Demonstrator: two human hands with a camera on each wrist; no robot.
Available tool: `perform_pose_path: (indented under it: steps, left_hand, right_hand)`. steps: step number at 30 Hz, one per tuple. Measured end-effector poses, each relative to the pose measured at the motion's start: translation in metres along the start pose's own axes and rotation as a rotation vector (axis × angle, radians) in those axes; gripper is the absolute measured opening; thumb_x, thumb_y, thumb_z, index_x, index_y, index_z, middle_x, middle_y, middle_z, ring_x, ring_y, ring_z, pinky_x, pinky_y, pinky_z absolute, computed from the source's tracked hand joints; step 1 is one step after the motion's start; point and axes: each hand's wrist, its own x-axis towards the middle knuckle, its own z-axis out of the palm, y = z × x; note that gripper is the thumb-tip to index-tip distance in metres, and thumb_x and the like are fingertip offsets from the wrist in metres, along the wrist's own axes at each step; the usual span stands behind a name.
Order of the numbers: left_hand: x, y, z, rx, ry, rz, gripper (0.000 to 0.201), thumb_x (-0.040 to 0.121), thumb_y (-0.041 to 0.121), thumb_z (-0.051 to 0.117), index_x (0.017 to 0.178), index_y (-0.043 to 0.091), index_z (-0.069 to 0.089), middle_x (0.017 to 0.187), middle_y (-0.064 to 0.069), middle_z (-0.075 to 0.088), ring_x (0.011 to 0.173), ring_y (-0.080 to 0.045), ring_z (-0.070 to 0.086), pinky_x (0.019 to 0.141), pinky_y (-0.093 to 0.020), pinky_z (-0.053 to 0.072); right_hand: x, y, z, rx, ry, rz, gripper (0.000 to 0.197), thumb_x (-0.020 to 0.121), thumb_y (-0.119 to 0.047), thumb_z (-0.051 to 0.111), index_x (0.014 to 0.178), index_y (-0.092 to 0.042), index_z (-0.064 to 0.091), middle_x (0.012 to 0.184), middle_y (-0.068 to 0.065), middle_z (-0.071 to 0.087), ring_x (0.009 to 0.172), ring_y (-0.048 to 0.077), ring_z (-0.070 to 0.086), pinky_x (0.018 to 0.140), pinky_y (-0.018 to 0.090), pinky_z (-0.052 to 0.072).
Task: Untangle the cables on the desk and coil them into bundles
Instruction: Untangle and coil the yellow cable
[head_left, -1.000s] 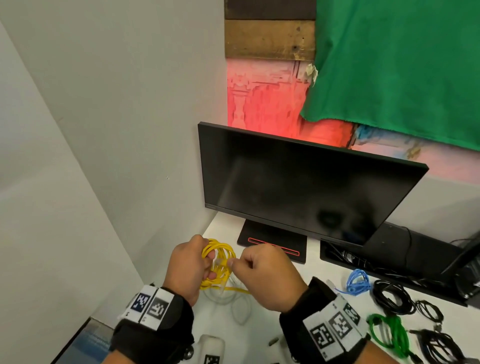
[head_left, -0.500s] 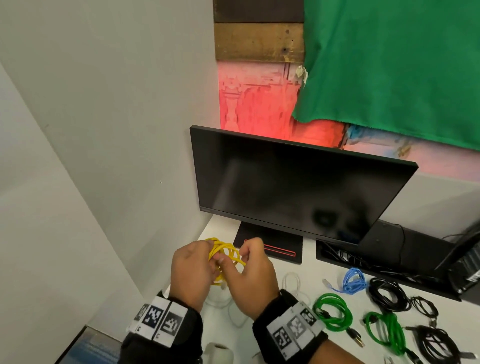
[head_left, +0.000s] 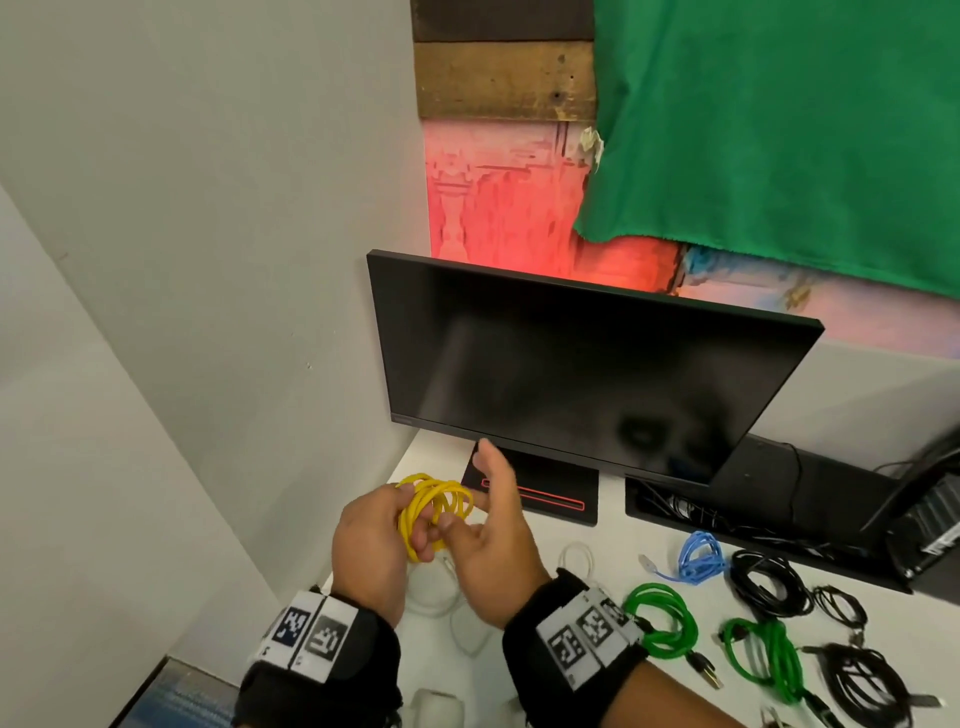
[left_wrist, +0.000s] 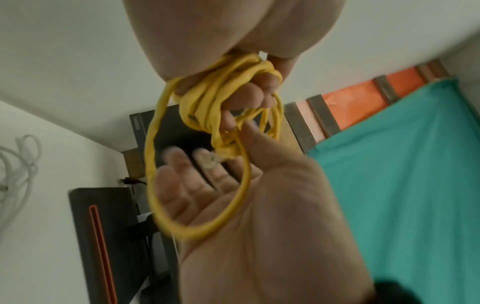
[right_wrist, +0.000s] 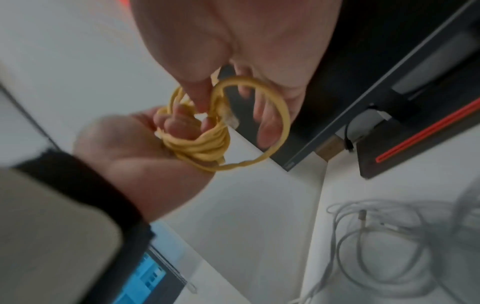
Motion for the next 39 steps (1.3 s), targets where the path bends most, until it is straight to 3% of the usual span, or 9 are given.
perform_pose_path:
  steps: [4,11,16,21,24,27,32,35,39]
  left_hand:
    - [0.005,0.001,-0.010,-0.164,-0.128,-0.051,0.028,0.064,0.026,0.059,0.044,0.010,0.048,0.039,-0.007,0.033,0.038,-0.021,0.033,0.051,-0.032,0.034]
    - [0.004,-0.007,-0.013,0.002,-0.266,0.102,0.026,0.076,0.027,0.060,0.053,0.015,0.055,0.054,-0.006,0.045,0.052,-0.018,0.045,0.053,-0.029,0.040]
    - [0.002,-0.005,-0.009,-0.173,-0.035,-0.017,0.036,0.082,0.027,0.059,0.048,0.020,0.051,0.048,0.001,0.041,0.044,-0.015,0.042,0.053,-0.030,0.037]
    - [0.007,0.009,-0.019,-0.377,-0.042,-0.103,0.041,0.085,0.034,0.054,0.051,0.016,0.038,0.040,0.003,0.026,0.036,-0.013,0.025,0.046,-0.025,0.028]
    - [0.003,0.013,-0.022,-0.395,-0.123,-0.093,0.041,0.080,0.034,0.053,0.045,0.017,0.040,0.036,0.004,0.026,0.031,-0.011,0.025,0.038,-0.018,0.031]
    - [0.000,0.007,-0.022,-0.337,-0.179,-0.134,0.036,0.070,0.035,0.058,0.043,0.015,0.045,0.039,-0.002,0.029,0.042,-0.020,0.030,0.049,-0.026,0.033]
    - [-0.003,-0.004,-0.023,-0.331,-0.250,-0.186,0.040,0.062,0.035,0.069,0.065,0.004,0.044,0.084,-0.020,0.035,0.080,-0.036,0.034,0.079,-0.050,0.034]
    - [-0.002,-0.004,-0.022,-0.218,-0.263,-0.087,0.040,0.054,0.034,0.075,0.061,0.002,0.052,0.066,-0.015,0.042,0.066,-0.031,0.041,0.067,-0.042,0.039]
    - [-0.005,-0.003,-0.012,0.063,-0.237,0.130,0.038,0.072,0.046,0.062,0.058,0.011,0.057,0.061,-0.012,0.046,0.063,-0.026,0.047,0.068,-0.041,0.040]
  right_hand:
    - [0.006,-0.003,-0.005,-0.130,-0.159,0.066,0.029,0.096,-0.047,0.056,0.101,-0.020,0.065,0.097,0.004,0.069,0.086,0.021,0.067,0.078,0.046,0.056]
    - [0.007,-0.004,-0.010,-0.292,-0.011,0.003,0.035,0.091,-0.045,0.061,0.065,-0.026,0.047,0.062,-0.007,0.052,0.058,0.007,0.048,0.056,0.025,0.039]
    - [-0.006,-0.016,-0.003,-0.242,-0.024,-0.014,0.033,0.076,-0.063,0.064,0.081,-0.033,0.051,0.071,-0.013,0.059,0.064,0.003,0.055,0.057,0.021,0.045]
    - [-0.021,-0.024,-0.003,-0.338,-0.115,-0.170,0.039,0.079,-0.053,0.063,0.112,-0.042,0.044,0.102,-0.020,0.058,0.097,-0.002,0.054,0.082,0.017,0.047]
    - [-0.019,-0.028,-0.008,-0.216,-0.172,-0.061,0.074,0.065,-0.071,0.067,0.129,-0.044,0.040,0.126,-0.026,0.048,0.113,-0.008,0.049,0.091,0.016,0.046]
    - [-0.006,-0.031,-0.017,0.053,-0.338,0.129,0.115,0.053,-0.064,0.081,0.150,-0.032,0.028,0.144,-0.019,0.044,0.128,-0.001,0.048,0.106,0.035,0.047]
    - [-0.001,-0.031,-0.024,-0.082,-0.409,0.095,0.074,0.058,-0.063,0.082,0.122,-0.038,0.054,0.116,-0.013,0.064,0.102,0.006,0.066,0.091,0.041,0.057]
    - [-0.003,-0.026,-0.023,-0.143,-0.387,0.082,0.068,0.057,-0.066,0.080,0.111,-0.044,0.045,0.110,-0.013,0.063,0.093,0.005,0.066,0.083,0.034,0.059]
    - [0.001,-0.022,-0.020,-0.226,-0.167,0.010,0.058,0.057,-0.065,0.079,0.097,-0.042,0.044,0.094,-0.007,0.065,0.081,0.009,0.065,0.072,0.036,0.058]
